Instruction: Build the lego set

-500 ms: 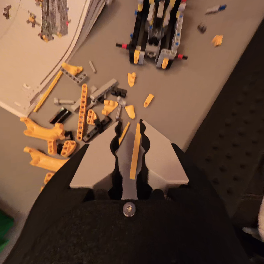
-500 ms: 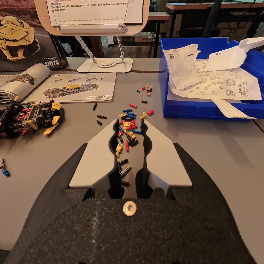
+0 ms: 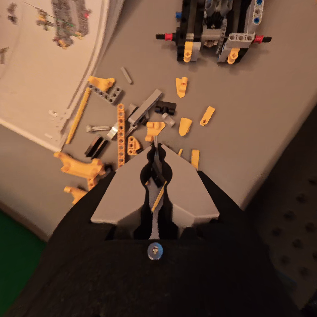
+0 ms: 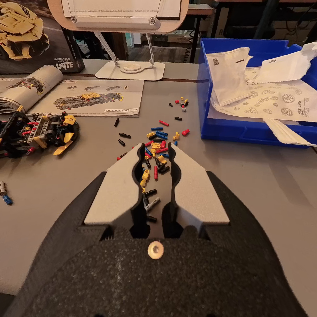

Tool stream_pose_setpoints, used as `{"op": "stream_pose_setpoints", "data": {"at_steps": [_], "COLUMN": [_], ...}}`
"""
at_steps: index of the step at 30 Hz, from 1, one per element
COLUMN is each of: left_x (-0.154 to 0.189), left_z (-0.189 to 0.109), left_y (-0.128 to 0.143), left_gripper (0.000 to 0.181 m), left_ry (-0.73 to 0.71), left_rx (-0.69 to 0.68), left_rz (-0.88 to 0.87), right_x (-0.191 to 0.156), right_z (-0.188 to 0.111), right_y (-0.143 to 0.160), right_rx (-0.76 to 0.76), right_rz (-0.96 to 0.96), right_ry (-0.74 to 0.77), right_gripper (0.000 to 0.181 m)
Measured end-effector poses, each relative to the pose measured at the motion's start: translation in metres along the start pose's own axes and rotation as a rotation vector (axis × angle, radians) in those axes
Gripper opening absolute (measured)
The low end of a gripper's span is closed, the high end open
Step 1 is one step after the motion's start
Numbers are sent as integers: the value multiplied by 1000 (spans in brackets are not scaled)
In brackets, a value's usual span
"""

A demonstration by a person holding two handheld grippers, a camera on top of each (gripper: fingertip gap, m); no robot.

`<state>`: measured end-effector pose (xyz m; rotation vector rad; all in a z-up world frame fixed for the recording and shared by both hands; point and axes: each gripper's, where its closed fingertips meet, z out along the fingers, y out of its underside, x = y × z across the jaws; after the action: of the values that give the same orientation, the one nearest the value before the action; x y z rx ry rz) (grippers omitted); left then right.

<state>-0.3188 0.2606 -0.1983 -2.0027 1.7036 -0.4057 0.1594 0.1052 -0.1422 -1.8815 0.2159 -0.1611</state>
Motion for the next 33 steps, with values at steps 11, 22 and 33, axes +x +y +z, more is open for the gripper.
{"op": "stream_pose_setpoints", "data": {"at_steps": [11,22,33], "left_x": [-5,18,-86], "left_z": [-60,-32,15], "left_y": [67,51,-19], "left_gripper": [4,35,37], "left_ry": [-109,53,-59], "left_rx": [22,28,-70], "left_rz": [-249,-286,-337], "right_x": [-3,-5,-6], "right_z": [2,2,-1], "right_y": [2,3,-1], "right_rx": [-16,-23,6], "right_rz": [-27,-63,-43], "right_ry": [-5,5,-15], "right_gripper": [23,21,20]}}
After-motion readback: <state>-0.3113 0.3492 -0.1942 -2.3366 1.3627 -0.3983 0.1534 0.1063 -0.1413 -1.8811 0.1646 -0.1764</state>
